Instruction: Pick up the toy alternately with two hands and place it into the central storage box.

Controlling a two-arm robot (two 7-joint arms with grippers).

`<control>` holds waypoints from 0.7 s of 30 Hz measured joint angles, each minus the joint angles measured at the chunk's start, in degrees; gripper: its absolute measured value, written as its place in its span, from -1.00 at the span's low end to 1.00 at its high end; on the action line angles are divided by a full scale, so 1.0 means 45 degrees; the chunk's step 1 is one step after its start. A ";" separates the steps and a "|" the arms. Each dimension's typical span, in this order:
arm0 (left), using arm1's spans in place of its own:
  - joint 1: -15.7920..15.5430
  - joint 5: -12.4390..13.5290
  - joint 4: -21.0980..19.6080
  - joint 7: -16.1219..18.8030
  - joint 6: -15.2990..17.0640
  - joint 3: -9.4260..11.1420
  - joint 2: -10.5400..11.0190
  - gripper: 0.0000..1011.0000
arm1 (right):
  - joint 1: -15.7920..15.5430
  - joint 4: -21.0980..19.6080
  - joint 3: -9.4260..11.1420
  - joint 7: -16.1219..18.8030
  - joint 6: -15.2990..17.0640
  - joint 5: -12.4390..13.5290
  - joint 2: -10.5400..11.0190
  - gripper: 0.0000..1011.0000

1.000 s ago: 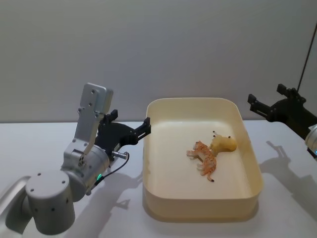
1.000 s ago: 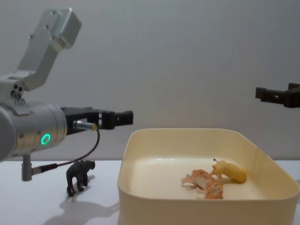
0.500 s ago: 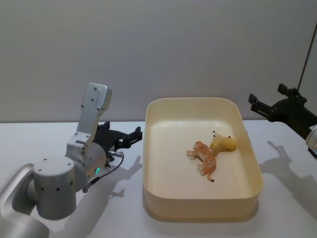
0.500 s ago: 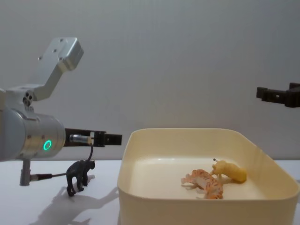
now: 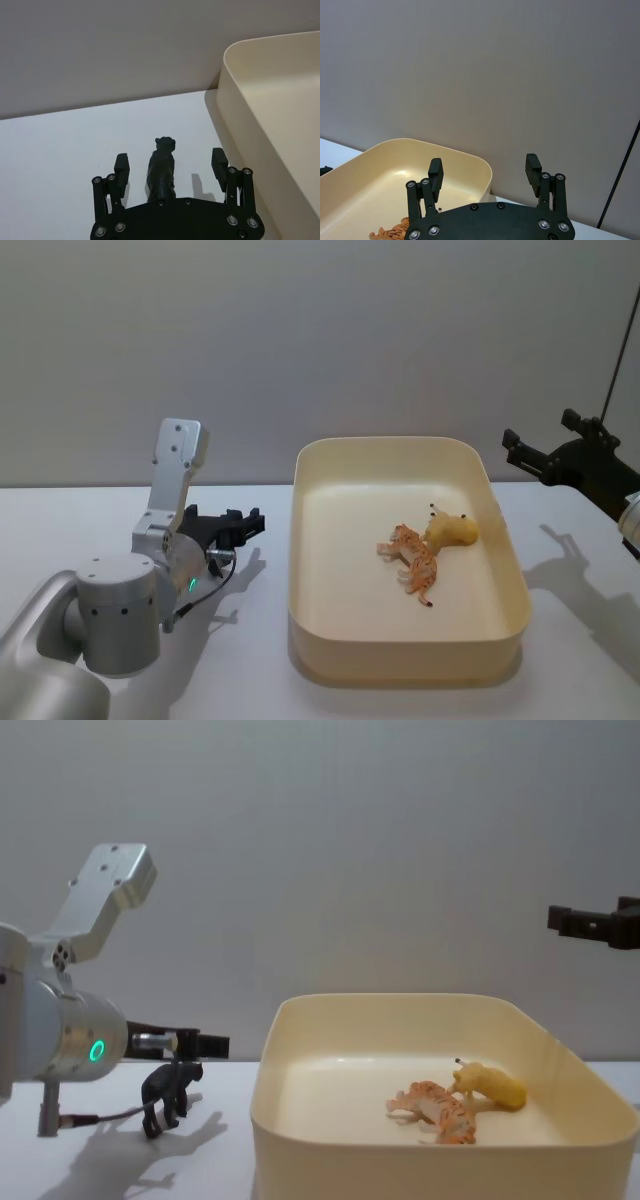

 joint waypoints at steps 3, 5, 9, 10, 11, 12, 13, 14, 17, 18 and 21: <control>-0.0061 -0.0064 0.0259 0.0089 0.0024 -0.0029 -0.0058 0.98 | 0.0000 0.0000 -0.0001 0.0000 0.0000 0.0000 0.0000 0.98; -0.0102 -0.0098 0.0428 0.0122 0.0032 -0.0049 -0.0098 0.98 | -0.0001 0.0000 -0.0001 0.0000 0.0000 0.0000 0.0000 0.98; -0.0176 -0.0151 0.0750 0.0148 0.0033 -0.0084 -0.0166 0.98 | 0.0000 0.0000 -0.0001 0.0001 0.0001 0.0000 0.0000 0.98; -0.0206 -0.0169 0.0879 0.0151 0.0015 -0.0102 -0.0192 0.98 | 0.0000 0.0000 -0.0001 0.0001 0.0001 0.0000 0.0000 0.98; -0.0219 -0.0174 0.0935 0.0153 0.0002 -0.0108 -0.0203 0.98 | 0.0000 0.0000 -0.0002 0.0001 0.0000 0.0000 0.0000 0.98; -0.0230 -0.0179 0.0987 0.0153 -0.0010 -0.0115 -0.0213 0.98 | 0.0000 0.0000 -0.0001 0.0001 0.0000 -0.0001 0.0000 0.98; -0.0254 -0.0188 0.1090 0.0153 -0.0038 -0.0125 -0.0234 0.98 | 0.0000 0.0000 -0.0001 0.0001 0.0001 0.0000 0.0001 0.98; -0.0263 -0.0193 0.1133 0.0153 -0.0049 -0.0132 -0.0242 0.94 | 0.0000 0.0000 -0.0002 0.0001 0.0000 0.0000 0.0000 0.98; -0.0300 -0.0213 0.1287 0.0153 -0.0093 -0.0151 -0.0272 0.81 | 0.0000 0.0000 -0.0002 0.0001 0.0001 -0.0001 0.0000 0.98; -0.0304 -0.0217 0.1310 0.0153 -0.0097 -0.0154 -0.0277 0.79 | 0.0000 0.0000 -0.0001 0.0001 0.0000 0.0000 0.0000 0.98; -0.0332 -0.0230 0.1424 0.0153 -0.0130 -0.0167 -0.0300 0.61 | 0.0000 0.0000 -0.0002 0.0001 0.0001 0.0000 0.0001 0.98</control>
